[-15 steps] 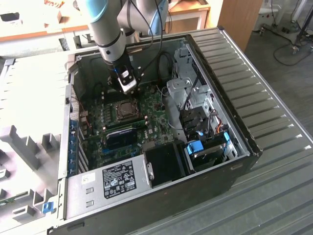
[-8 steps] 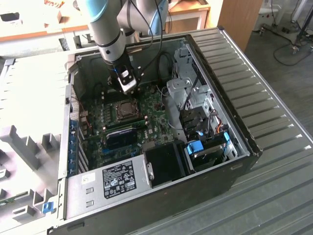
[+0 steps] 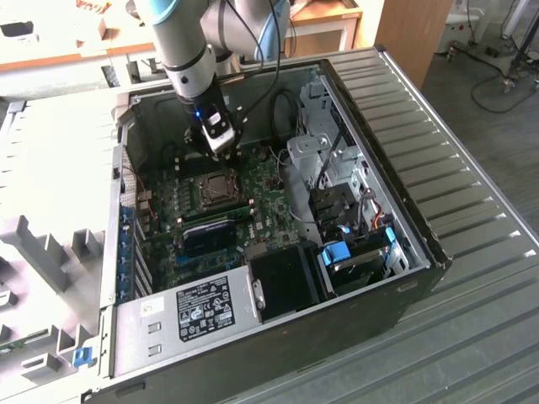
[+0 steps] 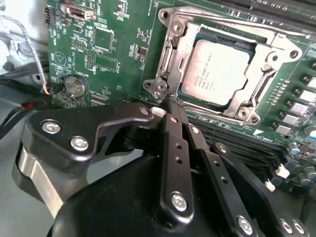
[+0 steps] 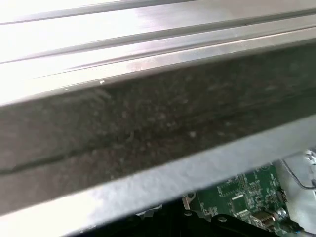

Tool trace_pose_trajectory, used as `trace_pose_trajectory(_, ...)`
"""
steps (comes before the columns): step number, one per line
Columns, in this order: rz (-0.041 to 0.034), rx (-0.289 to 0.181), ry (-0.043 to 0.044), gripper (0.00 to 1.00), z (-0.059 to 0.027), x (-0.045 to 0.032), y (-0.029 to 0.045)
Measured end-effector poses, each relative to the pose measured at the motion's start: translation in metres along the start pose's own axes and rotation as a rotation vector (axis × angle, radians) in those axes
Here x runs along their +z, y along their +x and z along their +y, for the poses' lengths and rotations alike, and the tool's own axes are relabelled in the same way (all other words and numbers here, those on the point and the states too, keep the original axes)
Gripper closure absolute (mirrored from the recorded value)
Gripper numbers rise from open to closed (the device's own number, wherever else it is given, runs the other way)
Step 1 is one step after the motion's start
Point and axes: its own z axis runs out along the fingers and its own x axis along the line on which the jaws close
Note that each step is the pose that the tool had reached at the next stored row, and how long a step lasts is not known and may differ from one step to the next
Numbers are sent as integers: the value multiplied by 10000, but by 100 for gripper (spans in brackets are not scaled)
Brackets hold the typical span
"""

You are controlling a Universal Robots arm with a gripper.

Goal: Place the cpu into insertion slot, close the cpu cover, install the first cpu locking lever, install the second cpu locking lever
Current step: 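Install the first cpu locking lever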

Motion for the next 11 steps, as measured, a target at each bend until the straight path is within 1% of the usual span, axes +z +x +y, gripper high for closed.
trace_pose_trajectory(2, -3, -12, 49, 89, 6, -47, -10)
trace_pose_trajectory(3, 7, -19, 88, 89, 8, -65, -14)
trace_pose_trajectory(5, 28, -27, 149, 89, 10, -78, -18)
trace_pose_trajectory(8, 37, -22, 156, 89, 10, -79, -19)
trace_pose_trajectory(9, 71, -22, 167, 89, 12, -78, -24)
trace_pose_trajectory(10, 139, -21, 196, 89, 12, -79, -26)
trace_pose_trajectory(11, 231, -21, 245, 89, 13, -79, -28)
